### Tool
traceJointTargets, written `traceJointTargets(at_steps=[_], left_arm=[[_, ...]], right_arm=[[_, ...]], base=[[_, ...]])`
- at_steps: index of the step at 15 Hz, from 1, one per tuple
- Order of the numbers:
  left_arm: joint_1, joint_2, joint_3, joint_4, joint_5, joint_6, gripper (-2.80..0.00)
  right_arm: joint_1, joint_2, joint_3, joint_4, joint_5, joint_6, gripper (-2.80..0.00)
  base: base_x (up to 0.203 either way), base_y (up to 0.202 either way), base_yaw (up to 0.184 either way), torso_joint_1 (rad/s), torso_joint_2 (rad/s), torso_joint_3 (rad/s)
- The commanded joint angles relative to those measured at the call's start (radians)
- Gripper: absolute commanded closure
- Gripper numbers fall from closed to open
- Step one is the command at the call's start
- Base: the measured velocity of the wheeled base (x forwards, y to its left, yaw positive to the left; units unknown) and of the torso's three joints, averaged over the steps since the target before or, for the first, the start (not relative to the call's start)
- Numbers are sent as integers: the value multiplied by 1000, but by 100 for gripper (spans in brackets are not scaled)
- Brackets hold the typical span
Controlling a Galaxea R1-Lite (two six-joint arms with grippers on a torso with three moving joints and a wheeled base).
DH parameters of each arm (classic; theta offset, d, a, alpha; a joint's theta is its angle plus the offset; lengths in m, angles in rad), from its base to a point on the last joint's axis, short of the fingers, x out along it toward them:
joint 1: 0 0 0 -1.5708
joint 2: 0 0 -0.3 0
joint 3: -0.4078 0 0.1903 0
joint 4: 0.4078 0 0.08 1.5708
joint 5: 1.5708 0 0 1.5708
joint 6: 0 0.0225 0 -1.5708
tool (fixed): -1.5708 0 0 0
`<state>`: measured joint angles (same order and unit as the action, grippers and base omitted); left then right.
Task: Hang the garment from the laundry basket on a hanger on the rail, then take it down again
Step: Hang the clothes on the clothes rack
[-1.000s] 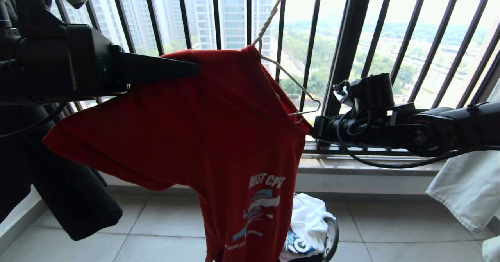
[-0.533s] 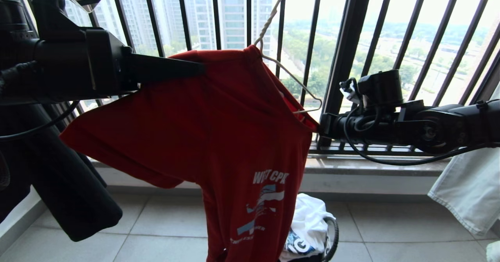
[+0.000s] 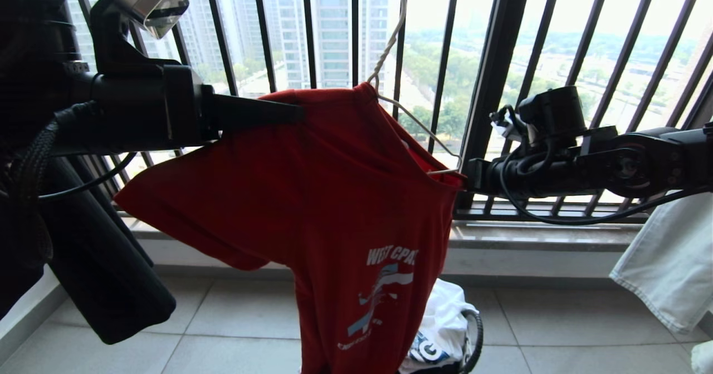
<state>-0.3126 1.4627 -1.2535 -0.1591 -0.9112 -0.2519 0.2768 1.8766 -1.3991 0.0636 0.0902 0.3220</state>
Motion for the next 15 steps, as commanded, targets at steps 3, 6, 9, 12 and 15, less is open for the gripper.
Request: traceJointTargets(at_steps=[3,6,9,12,15], left_arm=[[0,40,-9,0,-5,5,0],[1,69,-25,0,-3,5,0],[1,95,-38,0,-2,5,0],[1,129,-47,-13,3,8,0],[1,177,-59,-27,17,8,0]], right_arm=[[-24,-7,-108,149,1,-40,0],[-31,-3,-186,246,-1,-72,0],[-33,4,-264,329,-5,-107,0],[-33,21,-366,448,-13,-143,0],[-33,66,-483,550,-19,-166,0]], base=[[0,0,0,0,0,0],[0,0,0,0,0,0],[0,0,0,0,0,0],[0,0,0,0,0,0],[0,0,0,0,0,0]])
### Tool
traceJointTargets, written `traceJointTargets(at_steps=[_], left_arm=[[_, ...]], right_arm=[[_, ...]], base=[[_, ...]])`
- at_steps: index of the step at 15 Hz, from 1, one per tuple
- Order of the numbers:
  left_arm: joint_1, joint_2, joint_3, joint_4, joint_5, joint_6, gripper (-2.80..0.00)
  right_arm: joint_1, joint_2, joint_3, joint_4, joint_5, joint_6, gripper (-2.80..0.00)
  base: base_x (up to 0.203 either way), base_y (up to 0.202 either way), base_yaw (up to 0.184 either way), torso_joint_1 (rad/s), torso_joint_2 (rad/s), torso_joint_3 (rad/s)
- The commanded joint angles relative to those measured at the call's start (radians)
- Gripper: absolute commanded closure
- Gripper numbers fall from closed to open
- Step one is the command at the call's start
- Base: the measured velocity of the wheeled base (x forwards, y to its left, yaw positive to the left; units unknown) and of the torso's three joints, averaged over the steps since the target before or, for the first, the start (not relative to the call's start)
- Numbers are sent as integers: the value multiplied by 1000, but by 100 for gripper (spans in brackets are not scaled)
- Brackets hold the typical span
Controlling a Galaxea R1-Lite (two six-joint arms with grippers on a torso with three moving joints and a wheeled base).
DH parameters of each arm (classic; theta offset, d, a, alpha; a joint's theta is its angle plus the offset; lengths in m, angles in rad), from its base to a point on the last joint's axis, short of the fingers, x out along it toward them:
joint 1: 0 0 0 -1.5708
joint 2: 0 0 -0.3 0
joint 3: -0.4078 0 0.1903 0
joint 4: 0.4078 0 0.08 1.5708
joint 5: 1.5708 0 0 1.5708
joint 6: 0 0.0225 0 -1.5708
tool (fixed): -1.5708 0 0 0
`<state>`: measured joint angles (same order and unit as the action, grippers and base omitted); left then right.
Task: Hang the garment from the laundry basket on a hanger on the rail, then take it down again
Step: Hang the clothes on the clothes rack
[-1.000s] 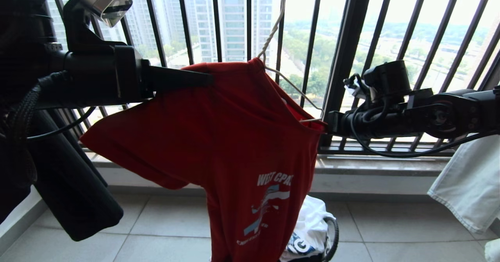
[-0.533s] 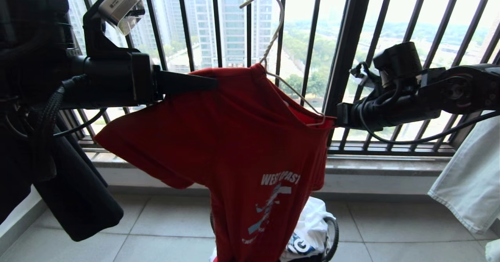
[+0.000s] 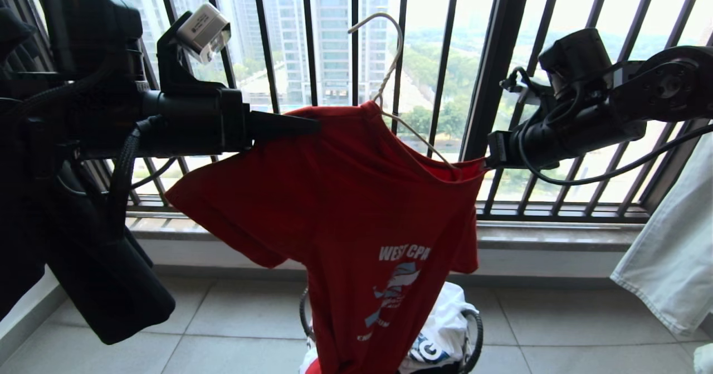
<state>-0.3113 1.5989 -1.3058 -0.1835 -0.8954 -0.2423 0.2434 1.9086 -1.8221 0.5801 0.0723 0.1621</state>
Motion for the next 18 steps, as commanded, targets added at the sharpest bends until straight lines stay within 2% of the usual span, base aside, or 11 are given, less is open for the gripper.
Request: traceJointTargets(at_steps=[1,4,8,11,12,15,18], left_arm=[[0,57,-8,-4,7,1,0],[-1,103,-3,-56,7,5,0],[-8,141,-3,-61,7,11,0],[-30,157,39,-141,10,11,0],[-45,159,70,-207,20,10,0],[-107,195,124,-344,155,9,0],[-120,209,159,-446,183,6,0]], right_arm=[[1,53,-104,66,-6,-15,0],[2,94,-146,96,-53,-85,0],[7,70,-146,51,-71,-93,0],[44,66,-146,-22,-172,-135,0],[58,63,-146,-38,-184,-137,0],[78,59,-146,-102,-237,-148,0],[83,38,-144,-124,-249,-145,0]], base=[[0,0,0,0,0,0],[0,0,0,0,0,0],[0,0,0,0,0,0],[0,0,0,0,0,0],[0,0,0,0,0,0],[0,0,0,0,0,0],[0,0,0,0,0,0]])
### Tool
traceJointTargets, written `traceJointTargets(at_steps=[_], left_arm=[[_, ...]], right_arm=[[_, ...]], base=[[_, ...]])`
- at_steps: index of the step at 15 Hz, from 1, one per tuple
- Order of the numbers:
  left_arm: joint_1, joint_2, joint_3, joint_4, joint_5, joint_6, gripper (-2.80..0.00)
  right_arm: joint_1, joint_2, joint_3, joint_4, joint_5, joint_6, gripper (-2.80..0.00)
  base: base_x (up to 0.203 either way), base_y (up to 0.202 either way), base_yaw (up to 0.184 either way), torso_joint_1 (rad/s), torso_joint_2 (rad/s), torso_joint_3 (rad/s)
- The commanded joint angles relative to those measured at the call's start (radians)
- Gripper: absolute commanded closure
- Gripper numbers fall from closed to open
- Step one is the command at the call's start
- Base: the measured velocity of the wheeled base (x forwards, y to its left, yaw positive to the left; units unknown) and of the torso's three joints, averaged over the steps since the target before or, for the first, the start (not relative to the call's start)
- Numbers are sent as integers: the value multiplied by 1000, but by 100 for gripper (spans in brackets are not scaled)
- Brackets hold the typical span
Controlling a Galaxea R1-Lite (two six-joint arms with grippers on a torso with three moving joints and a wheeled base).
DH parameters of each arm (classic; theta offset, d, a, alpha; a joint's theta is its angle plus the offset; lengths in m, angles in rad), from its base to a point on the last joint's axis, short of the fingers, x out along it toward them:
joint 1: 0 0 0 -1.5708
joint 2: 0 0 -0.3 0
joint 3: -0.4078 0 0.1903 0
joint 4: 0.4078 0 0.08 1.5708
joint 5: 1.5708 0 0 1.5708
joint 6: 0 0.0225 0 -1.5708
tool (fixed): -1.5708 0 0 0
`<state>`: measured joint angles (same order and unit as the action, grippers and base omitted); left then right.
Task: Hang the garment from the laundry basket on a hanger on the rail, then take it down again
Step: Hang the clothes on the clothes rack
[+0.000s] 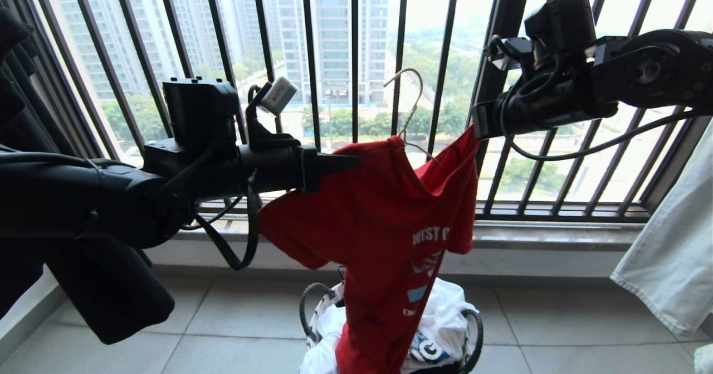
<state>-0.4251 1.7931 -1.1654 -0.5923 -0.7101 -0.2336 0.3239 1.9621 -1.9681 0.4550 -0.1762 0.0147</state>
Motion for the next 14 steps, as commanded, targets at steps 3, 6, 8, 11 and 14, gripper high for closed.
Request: traceJointTargets(at_steps=[3,6,8,11,14], left_arm=[[-32,40,55,-163,66,-4,0],[-76,75,90,-321,166,0,0],[-104,82,104,-368,213,1,0],[-155,81,126,-445,293,2,0],[-200,90,149,-515,358,25,0]], right_arm=[[3,-32,2,-36,-13,2,0],[14,-56,2,-59,-39,4,0],[35,-64,2,-89,-65,4,0],[100,-68,2,-130,-141,0,0],[168,-66,2,-166,-242,-16,0]], base=[[0,0,0,0,0,0],[0,0,0,0,0,0],[0,0,0,0,0,0],[0,0,0,0,0,0],[0,0,0,0,0,0]])
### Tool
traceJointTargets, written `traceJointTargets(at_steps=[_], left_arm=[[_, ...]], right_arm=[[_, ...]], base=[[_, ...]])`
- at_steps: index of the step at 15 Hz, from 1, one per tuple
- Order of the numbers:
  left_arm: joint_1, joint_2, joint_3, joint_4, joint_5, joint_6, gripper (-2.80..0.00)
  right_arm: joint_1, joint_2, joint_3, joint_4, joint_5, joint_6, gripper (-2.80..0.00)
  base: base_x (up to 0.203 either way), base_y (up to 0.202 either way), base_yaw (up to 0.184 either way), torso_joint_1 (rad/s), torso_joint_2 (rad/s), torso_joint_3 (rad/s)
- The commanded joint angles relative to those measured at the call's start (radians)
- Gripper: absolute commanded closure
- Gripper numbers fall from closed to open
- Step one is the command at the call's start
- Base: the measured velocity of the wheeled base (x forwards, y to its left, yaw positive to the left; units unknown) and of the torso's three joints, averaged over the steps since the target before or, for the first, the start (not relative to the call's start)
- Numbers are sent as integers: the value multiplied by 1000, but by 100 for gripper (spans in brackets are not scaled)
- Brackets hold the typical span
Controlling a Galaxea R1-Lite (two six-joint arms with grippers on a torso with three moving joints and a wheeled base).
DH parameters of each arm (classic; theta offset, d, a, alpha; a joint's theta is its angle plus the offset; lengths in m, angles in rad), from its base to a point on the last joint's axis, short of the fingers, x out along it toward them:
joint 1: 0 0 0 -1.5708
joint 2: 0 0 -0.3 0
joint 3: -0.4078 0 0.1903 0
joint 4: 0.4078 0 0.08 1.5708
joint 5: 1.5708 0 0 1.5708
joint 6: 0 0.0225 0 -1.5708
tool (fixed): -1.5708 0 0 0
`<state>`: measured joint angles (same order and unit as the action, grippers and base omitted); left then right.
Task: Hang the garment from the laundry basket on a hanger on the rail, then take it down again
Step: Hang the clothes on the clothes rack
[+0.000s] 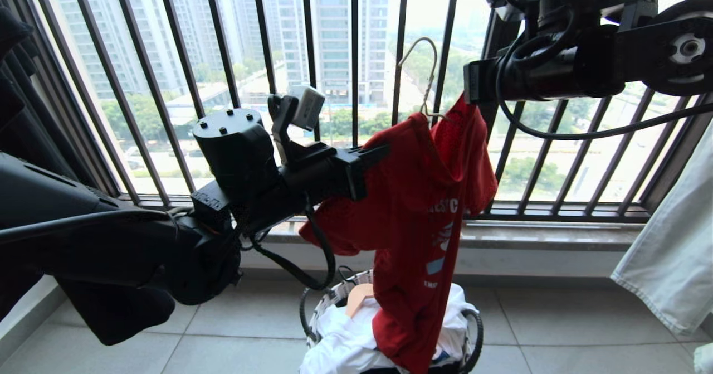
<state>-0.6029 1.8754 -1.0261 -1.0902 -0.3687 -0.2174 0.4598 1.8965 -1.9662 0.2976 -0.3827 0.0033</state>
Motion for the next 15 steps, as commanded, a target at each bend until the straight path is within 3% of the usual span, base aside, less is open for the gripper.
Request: traceJointTargets(at_steps=[1,7,15], left_arm=[[-38,16,12,-37,47,29,0],[-81,82,-9,-181,188,110,0],[-97,80,-35,-192,232,119,0]], right_arm=[[50,0,0,-25,-67,-11,0],[128,-31,2,-48,-233,-18,0],[252,-70,9,-48,-298,-31,0]], base=[[0,0,0,0,0,0],[0,0,0,0,0,0],[0,0,0,0,0,0]])
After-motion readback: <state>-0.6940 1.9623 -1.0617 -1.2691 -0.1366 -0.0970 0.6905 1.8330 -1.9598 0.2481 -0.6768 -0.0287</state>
